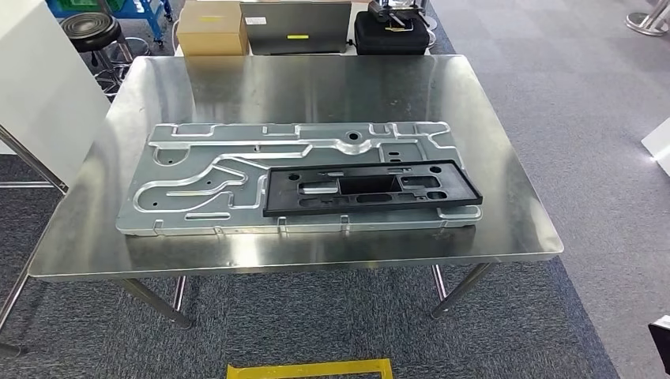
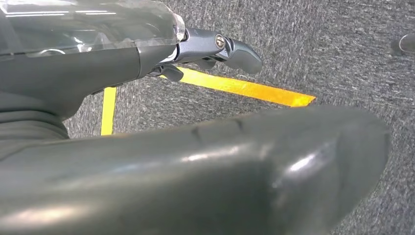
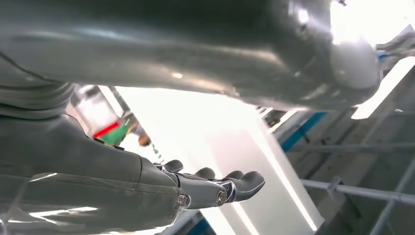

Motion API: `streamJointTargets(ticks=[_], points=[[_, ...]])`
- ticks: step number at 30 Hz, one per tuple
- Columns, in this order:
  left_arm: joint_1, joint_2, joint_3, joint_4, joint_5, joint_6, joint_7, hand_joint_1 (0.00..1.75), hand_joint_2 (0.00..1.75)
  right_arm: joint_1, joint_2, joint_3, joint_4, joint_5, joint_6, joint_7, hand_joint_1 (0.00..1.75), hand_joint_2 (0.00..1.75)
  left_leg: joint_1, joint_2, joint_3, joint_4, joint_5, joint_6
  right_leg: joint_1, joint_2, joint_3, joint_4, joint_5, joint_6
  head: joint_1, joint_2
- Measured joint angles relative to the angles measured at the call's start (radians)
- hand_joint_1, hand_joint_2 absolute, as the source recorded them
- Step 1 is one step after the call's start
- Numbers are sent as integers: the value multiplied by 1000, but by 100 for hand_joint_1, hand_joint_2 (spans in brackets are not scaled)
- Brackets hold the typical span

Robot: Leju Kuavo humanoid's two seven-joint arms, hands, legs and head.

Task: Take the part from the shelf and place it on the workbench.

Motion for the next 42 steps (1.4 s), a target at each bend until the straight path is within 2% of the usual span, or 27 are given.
streamJointTargets(ticks=[2, 3, 5, 7, 8, 10, 12, 13, 14, 15, 17, 19, 22, 23, 24, 25, 27, 28, 29, 30, 32, 34, 35, 37, 38, 39, 42], points=[[-6, 0, 0, 0, -4, -1, 0, 0, 0, 0, 32, -37, 1, 106, -10, 0, 0, 0, -2, 2, 0, 1, 4, -6, 3, 0, 81, -145, 53, -8, 0, 0], [-9, -1, 0, 0, -4, -1, 0, 0, 0, 0, 54, -51, 2, 160, -16, 0, 0, 0, -3, 2, -1, 1, 6, -11, 5, 0, 105, -192, 67, -13, 0, 0], [-13, -4, 0, 0, 1, -1, 3, 0, 0, -1, 100, -77, 22, 259, -24, 0, 0, 0, -4, 2, -2, -1, 13, -23, 12, 2, 113, -215, 77, -24, 0, 0], [-14, -7, 1, 0, 6, 0, 10, 0, 0, -8, 145, -104, 78, 336, -29, 3, 0, 0, -3, 2, -4, 0, 12, -36, 9, 1, 108, -222, 90, -38, 0, 0], [-14, -9, 2, 0, 7, 1, 13, 0, 0, -16, 163, -119, 123, 367, -32, 6, 0, 0, -2, 2, -11, 15, -5, -41, 7, 0, 103, -227, 99, -47, 0, 0], [-13, -15, 5, 0, 8, 4, 21, 0, 0, -36, 190, -158, 248, 436, -41, 16, 0, 0, 0, 1, -42, 102, -83, -48, 5, -3, 87, -231, 116, -58, 0, 0], [-13, -19, 8, 0, 8, 7, 26, 0, 0, -55, 200, -198, 404, 512, -69, 35, 0, 0, 0, 1, -75, 223, -162, -53, 8, -3, 64, -227, 130, -62, 0, 0], [-12, -20, 9, 0, 8, 8, 29, 0, 0, -65, 202, -217, 487, 544, -86, 50, 0, 0, 0, 1, -75, 254, -178, -53, 9, -3, 52, -225, 138, -62, 0, 0], [-12, -21, 10, 0, 7, 10, 31, 0, 0, -75, 203, -236, 572, 569, -99, 68, 0, 0, 0, 1, -55, 247, -175, -53, 10, -3, 41, -222, 145, -61, 0, 0], [-12, -22, 11, 0, 6, 12, 33, 0, 0, -85, 204, -255, 655, 587, -104, 89, 0, 0, 0, 1, -15, 199, -156, -51, 11, -2, 29, -219, 152, -60, 0, 0], [-15, -22, 11, 0, 5, 16, 36, 0, 0, -104, 205, -286, 794, 614, -91, 143, 0, 0, -4, 1, 89, 48, -115, -41, 13, -1, 13, -211, 165, -54, 0, 0], [-20, -24, 11, 0, 4, 20, 37, 0, 0, -120, 205, -303, 914, 651, -64, 217, 0, 0, -9, 1, 135, -32, -97, -30, 14, -1, 6, -207, 177, -45, 0, 0], [-21, -26, 12, 0, 2, 24, 38, 0, 0, -136, 207, -311, 1061, 711, -11, 350, 0, 0, -11, 4, 123, -39, -72, -13, 10, 1, 3, -212, 195, -27, 0, 0], [-22, -27, 12, 0, 1, 24, 38, 0, 0, -139, 209, -312, 1102, 727, 8, 390, 0, 0, -10, 6, 115, -42, -59, -6, 9, 1, -3, -203, 179, -22, 0, 0], [-22, -28, 12, 0, 0, 24, 39, 0, 0, -142, 210, -313, 1136, 740, 31, 431, 0, 0, -7, 8, 104, -45, -45, 0, 8, 2, -14, -177, 144, -17, 0, 0], [-23, -29, 12, 0, -2, 24, 39, 0, 0, -146, 211, -313, 1166, 756, 57, 475, 0, 0, -6, 11, 90, -46, -33, 4, 5, 3, -28, -130, 92, -13, 0, 0], [-23, -30, 12, 0, -10, 24, 44, 0, 0, -154, 213, -312, 1220, 785, 117, 556, 0, 0, -7, 12, 60, -43, -11, 6, 1, 3, -56, -4, -5, -5, 0, 0], [-23, -30, 12, 0, -16, 24, 47, 0, 0, -158, 215, -311, 1242, 793, 144, 581, 0, 0, -7, 14, 45, -41, -1, 4, -1, 3, -57, 43, -23, -1, 0, 0], [-24, -32, 11, 0, -25, 24, 51, 0, 0, -160, 217, -311, 1261, 795, 166, 595, 0, 0, -6, 14, 30, -37, 8, 2, -3, 3, -44, 62, -17, 2, 0, 0], [-25, -34, 9, 0, -34, 24, 54, 0, 0, -161, 220, -311, 1275, 793, 183, 600, 0, 0, -6, 14, 15, -32, 16, -1, -5, 3, -14, 45, 5, 3, 0, 0], [-26, -40, 4, 0, -49, 25, 59, 0, 0, -165, 223, -311, 1293, 786, 206, 601, 0, 0, -6, 14, -12, -20, 30, -9, -8, 3, 90, -79, 42, 2, 0, 0], [-29, -46, -3, 0, -61, 26, 61, 0, 0, -170, 224, -312, 1305, 777, 228, 597, 0, 0, -6, 14, -29, -10, 43, -21, -3, 4, 173, -205, 37, -8, 0, 0], [-30, -49, -8, 1, -66, 27, 61, 0, 0, -171, 224, -312, 1310, 774, 240, 594, 0, 0, -6, 15, -33, -9, 50, -27, 1, 5, 187, -233, 29, -15, 0, 0], [-31, -54, -16, 1, -73, 27, 60, 0, 0, -171, 224, -313, 1319, 774, 260, 593, 0, 0, -3, 14, -36, -10, 63, -40, 4, 3, 180, -242, 40, -31, 0, 0], [-31, -55, -18, 1, -75, 27, 58, 0, 0, -172, 226, -313, 1324, 778, 268, 594, 0, 0, -1, 13, -41, -3, 54, -45, 4, 1, 173, -245, 50, -41, 0, 0], [-30, -56, -19, 1, -76, 25, 56, 0, 0, -173, 227, -313, 1328, 785, 273, 597, 0, 0, 1, 11, -50, 19, 25, -49, 3, -1, 163, -247, 62, -50, 0, 0], [-30, -56, -22, 1, -71, 10, 44, 0, 0, -175, 236, -302, 1336, 825, 283, 609, 0, 0, 3, 9, -91, 180, -123, -56, 6, -4, 119, -248, 98, -65, 0, 0]])
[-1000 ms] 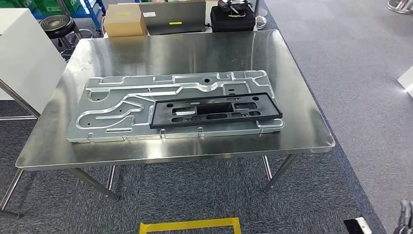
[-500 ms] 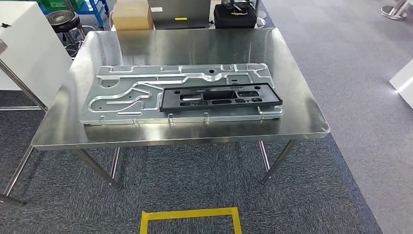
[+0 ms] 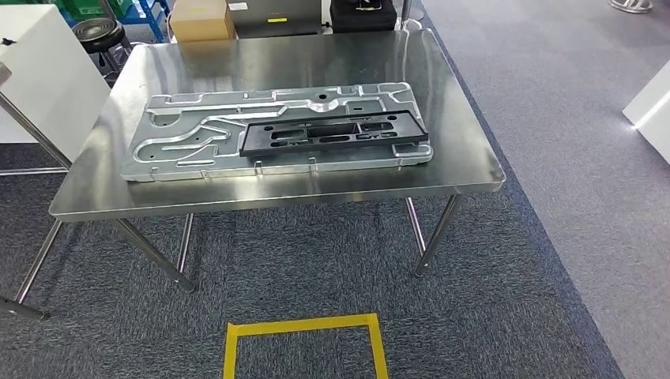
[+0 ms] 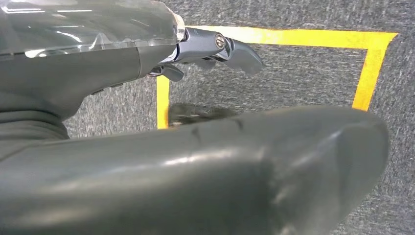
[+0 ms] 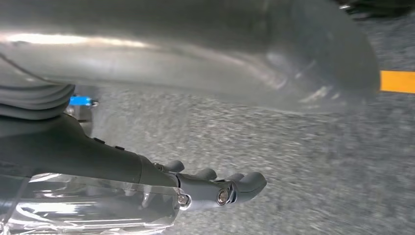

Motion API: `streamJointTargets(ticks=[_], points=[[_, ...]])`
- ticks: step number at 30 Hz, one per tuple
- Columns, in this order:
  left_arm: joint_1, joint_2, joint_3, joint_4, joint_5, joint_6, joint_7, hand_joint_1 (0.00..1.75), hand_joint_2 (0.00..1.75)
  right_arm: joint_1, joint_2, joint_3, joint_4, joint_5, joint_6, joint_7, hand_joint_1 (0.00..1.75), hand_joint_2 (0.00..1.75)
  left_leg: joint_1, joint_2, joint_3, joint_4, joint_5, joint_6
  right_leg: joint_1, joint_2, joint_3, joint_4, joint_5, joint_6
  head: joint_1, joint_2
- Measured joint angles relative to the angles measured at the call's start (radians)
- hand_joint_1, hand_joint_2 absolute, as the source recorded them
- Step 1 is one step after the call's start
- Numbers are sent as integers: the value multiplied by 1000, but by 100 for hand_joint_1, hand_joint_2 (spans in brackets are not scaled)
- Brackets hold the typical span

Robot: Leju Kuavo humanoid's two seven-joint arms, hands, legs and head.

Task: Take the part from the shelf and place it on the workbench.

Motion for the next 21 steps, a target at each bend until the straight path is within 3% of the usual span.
streamJointTargets(ticks=[1, 2, 3, 5, 7, 9, 11, 12, 13, 15, 16, 17, 18, 19, 20, 21], points=[[0, 1, 0, 0, 3, -6, -4, 0, 0, 0, 4, 8, 3, 17, 4, 3, 0, 0, 0, 0, -5, 55, -24, -2, 2, 0, -17, 2, 12, 0, 0, 0], [1, 3, 0, 0, 8, -11, -8, 0, 0, 1, 7, 17, 5, 34, 7, 5, 0, 0, 0, 0, 2, 86, -23, -3, 4, 0, -35, 5, 24, 0, 0, 0], [2, 5, 0, 0, 12, -16, -10, 0, 0, 1, 10, 27, 8, 48, 9, 5, 0, 0, 0, 0, 24, 86, -1, -3, 5, 0, -53, 9, 35, 1, 0, 0], [4, 8, 1, 0, 22, -21, -14, 0, 0, -1, 17, 50, 13, 68, 12, 5, 0, 0, -1, 0, 115, -12, 49, 4, 6, 0, -86, 22, 54, 6, 0, 0], [2, 11, 4, 0, 29, -20, -14, 0, 0, -4, 23, 78, 16, 76, 19, 4, 0, 0, -5, -1, 218, -162, 40, 15, 8, 0, -106, 32, 69, 15, 0, 0], [2, 12, 6, 0, 33, -14, -12, 0, 0, -6, 25, 107, 19, 77, 26, 3, 0, 0, -11, -1, 255, -233, 20, 27, 8, -2, -111, 34, 87, 26, 0, 0], [5, 11, 8, 0, 32, -9, -9, 0, 0, -7, 25, 128, 21, 77, 29, 4, 0, 0, -10, 2, 240, -235, 38, 41, 6, -1, -116, 32, 96, 38, 0, 0], [6, 11, 8, 0, 30, -7, -8, 0, 0, -7, 25, 137, 22, 76, 29, 4, 0, 0, -8, 4, 229, -236, 50, 49, 5, 0, -125, 46, 73, 44, 0, 0], [6, 11, 8, 0, 26, -7, -8, 0, 0, -7, 25, 143, 23, 74, 31, 5, 0, 0, -6, 6, 214, -237, 64, 55, 3, 2, -139, 80, 31, 49, 0, 0], [5, 12, 8, 0, 19, -6, -7, 0, 0, -8, 26, 153, 25, 69, 34, 10, 0, 0, -6, 8, 182, -236, 89, 63, -1, 3, -172, 203, -80, 59, 0, 0], [5, 12, 8, 0, 16, -5, -7, 0, 0, -8, 26, 156, 26, 66, 35, 13, 0, 0, -6, 8, 166, -234, 102, 63, -3, 3, -183, 267, -113, 63, 0, 0], [5, 13, 8, 0, 14, -6, -7, 0, 0, -8, 26, 158, 26, 64, 35, 16, 0, 0, -6, 8, 150, -232, 113, 61, -4, 3, -182, 310, -118, 66, 0, 0], [4, 13, 7, 0, 13, -6, -7, 0, 0, -9, 26, 160, 26, 63, 36, 18, 0, 0, -7, 8, 134, -228, 124, 59, -6, 3, -165, 320, -100, 67, 0, 0], [4, 13, 7, 0, 12, -6, -7, 0, 0, -9, 26, 162, 26, 62, 36, 21, 0, 0, -6, 9, 118, -224, 133, 56, -7, 3, -131, 294, -72, 67, 0, 0], [3, 13, 7, 0, 11, -6, -7, 0, 0, -10, 26, 163, 26, 61, 37, 22, 0, 0, -6, 9, 102, -218, 142, 53, -7, 3, -79, 235, -48, 66, 0, 0], [2, 13, 6, 0, 9, -7, -8, 0, 0, -11, 26, 164, 26, 60, 37, 22, 0, 0, -7, 8, 89, -211, 149, 49, -6, 3, -17, 154, -41, 62, 0, 0]])
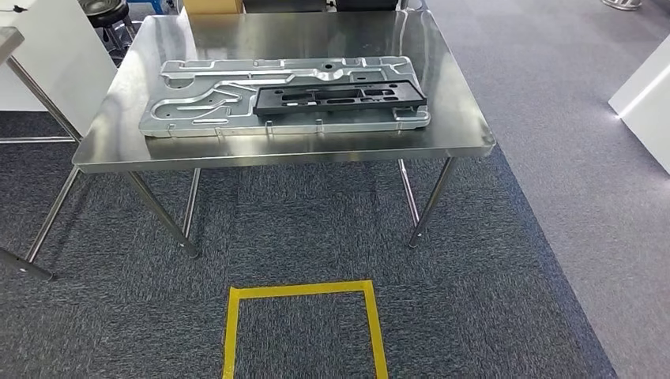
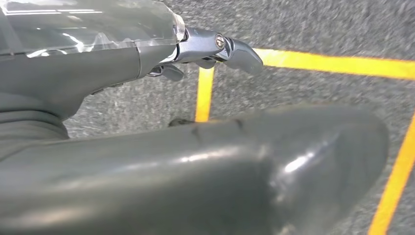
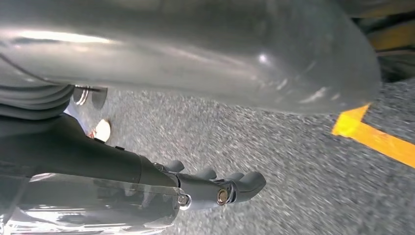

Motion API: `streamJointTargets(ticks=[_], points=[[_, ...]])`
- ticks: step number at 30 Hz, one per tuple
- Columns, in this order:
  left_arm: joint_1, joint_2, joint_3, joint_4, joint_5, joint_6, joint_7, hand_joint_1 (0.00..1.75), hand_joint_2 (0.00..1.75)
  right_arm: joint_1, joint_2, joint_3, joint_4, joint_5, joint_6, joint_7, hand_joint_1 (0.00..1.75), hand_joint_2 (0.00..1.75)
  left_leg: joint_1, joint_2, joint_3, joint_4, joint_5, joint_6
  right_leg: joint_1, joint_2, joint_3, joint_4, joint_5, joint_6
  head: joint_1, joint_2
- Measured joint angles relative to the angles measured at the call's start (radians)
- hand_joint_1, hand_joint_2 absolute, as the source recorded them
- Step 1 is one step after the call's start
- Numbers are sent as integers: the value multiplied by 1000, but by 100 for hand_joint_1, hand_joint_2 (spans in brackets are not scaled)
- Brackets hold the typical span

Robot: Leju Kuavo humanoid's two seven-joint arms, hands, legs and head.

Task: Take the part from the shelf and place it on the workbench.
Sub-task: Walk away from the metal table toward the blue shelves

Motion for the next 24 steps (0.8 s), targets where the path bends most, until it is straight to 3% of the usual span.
streamJointTargets(ticks=[2, 3, 5, 6, 7, 9, 10, 11, 12, 13, 15, 17, 18, 20, 21, 22, 24], points=[[-2, 0, -1, 0, -4, 0, -1, 0, 0, -4, 0, 1, 0, -3, 0, 1, 0, 0, -2, 0, -19, 10, 16, -11, 5, 1, 87, -132, -17, -12, 0, 0], [-3, 0, -1, 0, -5, 0, -1, 0, 0, -6, 1, 1, 1, -5, 0, 1, 0, 0, -2, 0, -25, 11, 24, -17, 8, 1, 101, -161, -26, -19, 0, 0], [-3, 1, -1, 0, -8, 0, -2, 0, 0, -6, 2, 1, 3, -9, -1, 0, 0, 0, -1, -1, -33, 14, 33, -29, 7, -1, 89, -167, -15, -34, 0, 0], [-3, 2, -1, 0, -8, 1, -2, 0, 0, -6, 3, 1, 3, -11, -3, -1, 0, 0, 0, -2, -41, 25, 17, -34, 6, -3, 80, -167, -5, -42, 0, 0], [-2, 3, -2, 0, -9, 1, -2, 0, 0, -6, 3, 1, 4, -12, -5, -2, 0, 0, 1, -4, -53, 56, -19, -39, 4, -5, 69, -168, 5, -50, 0, 0], [-2, 4, -2, 0, -9, 1, -3, 0, 0, -6, 4, 1, 5, -13, -7, -3, 0, 0, 5, -6, -84, 170, -122, -46, 6, -8, 42, -165, 26, -60, 0, 0], [-3, 4, -2, 0, -8, 1, -4, 0, 0, -6, 3, 1, 5, -13, -7, -3, 0, 0, 6, -6, -96, 235, -161, -48, 8, -8, 27, -162, 35, -62, 0, 0], [-4, 5, -2, 0, -8, 1, -4, 0, 0, -6, 4, 1, 5, -13, -4, -3, 0, 0, 6, -6, -98, 282, -174, -50, 10, -8, 11, -158, 45, -62, 0, 0], [-4, 5, -2, 0, -7, 1, -5, 0, 0, -6, 4, 1, 5, -12, 0, -3, 0, 0, 6, -6, -86, 299, -164, -50, 11, -8, -5, -152, 53, -61, 0, 0], [-5, 6, -2, 0, -6, 1, -7, 0, 0, -6, 4, 1, 5, -11, 4, -3, 0, 0, 6, -6, -58, 281, -137, -49, 11, -7, -22, -146, 61, -59, 0, 0], [-7, 8, -2, 0, -4, 2, -10, 0, 0, -6, 4, 1, 5, -9, 11, -2, 0, 0, 5, -7, 39, 157, -96, -42, 12, -7, -51, -132, 74, -52, 0, 0], [-10, 10, -2, 0, -2, 4, -13, 0, 0, -6, 4, 1, 5, -8, 12, -2, 0, 0, 2, -8, 122, 26, -106, -33, 14, -8, -69, -122, 87, -42, 0, 0], [-11, 10, -1, 0, 0, 6, -14, 0, 0, -6, 4, 1, 5, -8, 11, -2, 0, 0, -1, -9, 137, -6, -116, -28, 14, -9, -73, -120, 95, -37, 0, 0], [-10, 10, -1, 0, 2, 9, -15, 0, 0, -4, 4, 1, 5, -10, 8, -2, 0, 0, -1, -7, 128, -17, -108, -14, 13, -8, -79, -121, 107, -25, 0, 0], [-10, 10, -1, 0, 3, 10, -15, 0, 0, -3, 4, 1, 5, -10, 7, -2, 0, 0, 1, -5, 120, -18, -99, -5, 12, -6, -85, -112, 95, -18, 0, 0], [-10, 10, -1, 0, 4, 10, -16, 0, 0, -3, 3, 1, 5, -11, 7, -3, 0, 0, 3, -3, 111, -20, -89, 3, 11, -4, -95, -88, 65, -13, 0, 0], [-11, 10, -1, 0, 5, 10, -17, 0, 0, -2, 3, 1, 5, -11, 9, -3, 0, 0, 4, -1, 89, -20, -69, 14, 8, -1, -126, 16, -33, -4, 0, 0]])
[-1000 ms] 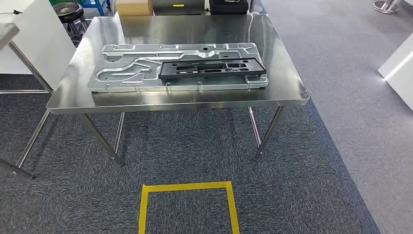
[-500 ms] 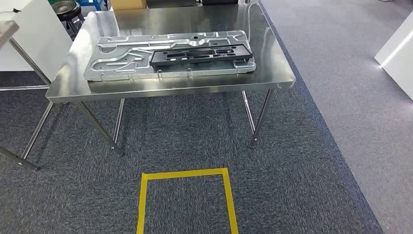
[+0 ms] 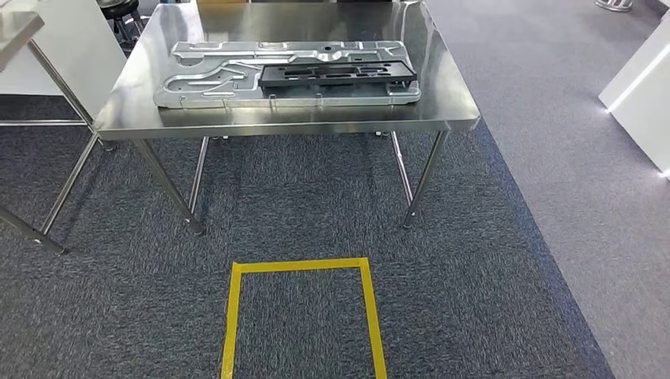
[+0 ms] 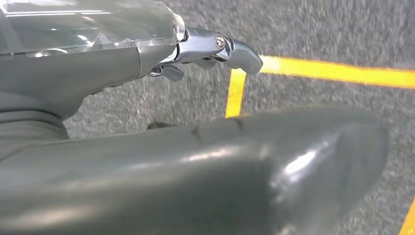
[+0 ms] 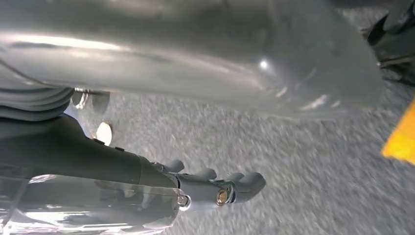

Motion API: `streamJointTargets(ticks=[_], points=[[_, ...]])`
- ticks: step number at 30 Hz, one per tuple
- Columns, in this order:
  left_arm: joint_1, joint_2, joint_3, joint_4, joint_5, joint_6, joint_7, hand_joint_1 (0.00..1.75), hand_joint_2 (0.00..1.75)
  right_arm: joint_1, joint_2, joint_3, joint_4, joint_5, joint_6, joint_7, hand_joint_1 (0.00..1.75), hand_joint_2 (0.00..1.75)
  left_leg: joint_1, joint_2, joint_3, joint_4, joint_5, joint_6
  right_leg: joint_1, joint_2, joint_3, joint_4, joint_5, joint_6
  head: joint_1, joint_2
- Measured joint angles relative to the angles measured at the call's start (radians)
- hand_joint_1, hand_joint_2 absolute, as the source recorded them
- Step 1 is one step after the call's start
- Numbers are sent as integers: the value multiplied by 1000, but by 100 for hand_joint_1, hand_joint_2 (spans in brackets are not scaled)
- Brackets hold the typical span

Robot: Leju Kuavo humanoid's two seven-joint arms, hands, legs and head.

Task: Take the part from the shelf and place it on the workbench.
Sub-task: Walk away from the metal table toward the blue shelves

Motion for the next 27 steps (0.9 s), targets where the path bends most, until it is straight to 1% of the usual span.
streamJointTargets(ticks=[1, 2, 3, 4, 5, 6, 7, 8, 9, 10, 11, 12, 13, 14, 16, 17, 18, 19, 20, 21, 22, 23, 24, 25, 27], points=[[0, 0, 0, 0, 0, 0, -1, 0, 0, 0, 0, 0, 0, 1, 1, 0, 0, 0, -1, 0, -12, 0, 9, 2, -1, 0, -16, 68, -41, 4, 0, 0], [0, 0, 0, 0, 0, 0, -2, 0, 0, 0, 0, 0, 0, 1, 1, 0, 0, 0, -2, 0, -25, 1, 17, 2, -2, 0, -25, 123, -58, 6, 0, 0], [0, 0, 0, 0, 1, 1, -2, 0, 0, 0, 0, 0, 0, 1, 1, -1, 0, 0, -2, 0, -37, 2, 26, 1, -3, 1, -21, 153, -48, 8, 0, 0], [0, 1, 0, 0, 1, 1, -2, 0, 0, 0, 0, 0, 0, 1, 1, -3, 0, 0, -3, 0, -48, 4, 33, -1, -4, 1, -2, 147, -20, 8, 0, 0], [0, 1, 0, 0, 2, 1, 0, 0, 0, 0, 0, 0, 0, 1, 1, -6, 0, 0, -4, 0, -57, 5, 39, -3, -5, 1, 36, 104, 14, 5, 0, 0], [0, 0, 1, 0, 3, 1, 3, 0, 0, -1, -1, 0, 0, 1, 1, -9, 0, 0, -4, 0, -64, 7, 45, -5, -3, 1, 88, 33, 38, -1, 0, 0], [-1, -1, 1, 0, 3, 2, 6, 0, 0, -2, -3, 0, 0, 1, 1, -13, 0, 0, -6, 0, -69, 9, 50, -8, -1, 0, 142, -48, 45, -9, 0, 0], [-1, -3, 1, 0, 4, 3, 11, 0, 0, -4, -4, 0, 0, 0, 2, -16, 0, 0, -7, 0, -73, 12, 55, -13, 2, 0, 185, -115, 41, -16, 0, 0], [-2, -4, 1, 0, 4, 5, 14, 0, 0, -6, -6, 0, 0, -2, 4, -20, 0, 0, -7, 1, -76, 14, 60, -18, 5, 0, 210, -159, 32, -23, 0, 0], [-3, -4, 2, 0, 4, 7, 19, 0, 0, -8, -6, 0, 0, -6, 8, -24, 0, 0, -8, 2, -81, 15, 65, -25, 7, 0, 217, -182, 24, -28, 0, 0], [-3, -4, 2, 0, 5, 8, 23, 0, 0, -9, -6, 0, 0, -12, 11, -30, 0, 0, -9, 3, -85, 17, 69, -31, 4, -1, 216, -191, 24, -33, 0, 0], [-3, -4, 3, 0, 5, 10, 26, 0, 0, -10, -6, -1, 0, -19, 14, -35, 0, 0, -9, 2, -92, 23, 65, -37, 1, -1, 213, -197, 27, -39, 0, 0], [-2, -4, 3, 0, 5, 11, 29, 0, 0, -10, -6, -2, 0, -29, 15, -38, 0, 0, -9, 0, -103, 45, 45, -42, -2, -3, 210, -202, 32, -46, 0, 0], [-1, -4, 3, 0, 5, 12, 30, 0, 0, -9, -6, -6, 0, -41, 16, -39, 0, 44, -8, -2, -120, 88, 12, -46, -5, -4, 206, -204, 39, -51, 0, 0], [2, -4, 3, 0, 5, 13, 32, 0, 0, -8, -6, -18, 0, -67, 17, -35, 0, 131, -3, -5, -169, 224, -70, -55, -2, -7, 193, -201, 47, -58, 0, 0], [4, -4, 3, 0, 5, 13, 33, 0, 0, -7, -6, -26, 0, -79, 19, -34, 0, 175, -1, -5, -188, 284, -94, -58, 0, -7, 186, -197, 50, -59, 0, 0], [5, -4, 3, 0, 4, 14, 33, 0, 0, -7, -6, -33, 0, -89, 21, -33, 0, 175, 1, -5, -191, 312, -98, -60, 1, -7, 179, -191, 52, -59, 0, 0], [5, -4, 3, 0, 4, 14, 34, 0, 0, -7, -6, -40, 0, -97, 24, -33, 0, 175, 1, -5, -176, 300, -83, -62, 1, -6, 173, -185, 52, -58, 0, 0], [5, -4, 3, 0, 4, 15, 34, 0, 0, -8, -6, -47, 0, -103, 28, -33, 0, 175, 2, -5, -141, 249, -55, -61, 1, -6, 167, -177, 52, -57, 0, 0], [4, -3, 3, 0, 4, 16, 34, 0, 0, -8, -6, -52, 0, -107, 31, -34, 0, 175, 2, -5, -97, 175, -29, -59, 1, -6, 161, -169, 51, -54, 0, 0], [3, -3, 3, 0, 4, 16, 34, 0, 0, -8, -6, -57, 0, -109, 34, -34, 0, 175, 1, -5, -57, 109, -12, -54, 2, -5, 155, -161, 50, -51, 0, 0], [2, -3, 3, 0, 3, 17, 34, 0, 0, -9, -6, -60, 0, -110, 35, -34, 0, 175, 0, -6, -31, 63, -3, -49, 3, -5, 151, -155, 49, -46, 0, 0], [1, -2, 3, 0, 4, 17, 34, 0, 0, -10, -6, -62, 0, -110, 35, -32, 0, 175, -1, -6, -20, 39, -4, -43, 5, -5, 147, -150, 48, -42, 0, 0], [1, -2, 3, 0, 4, 17, 34, 0, 0, -10, -6, -64, 0, -109, 36, -30, 0, 175, -1, -6, -20, 34, -4, -38, 8, -5, 143, -147, 49, -43, 0, 0], [1, -2, 4, 0, 5, 18, 37, 0, 0, -13, -6, -68, 0, -109, 37, -22, 0, 175, -1, -7, -25, 30, -2, -33, 9, -5, 139, -145, 51, -47, 0, 0]])
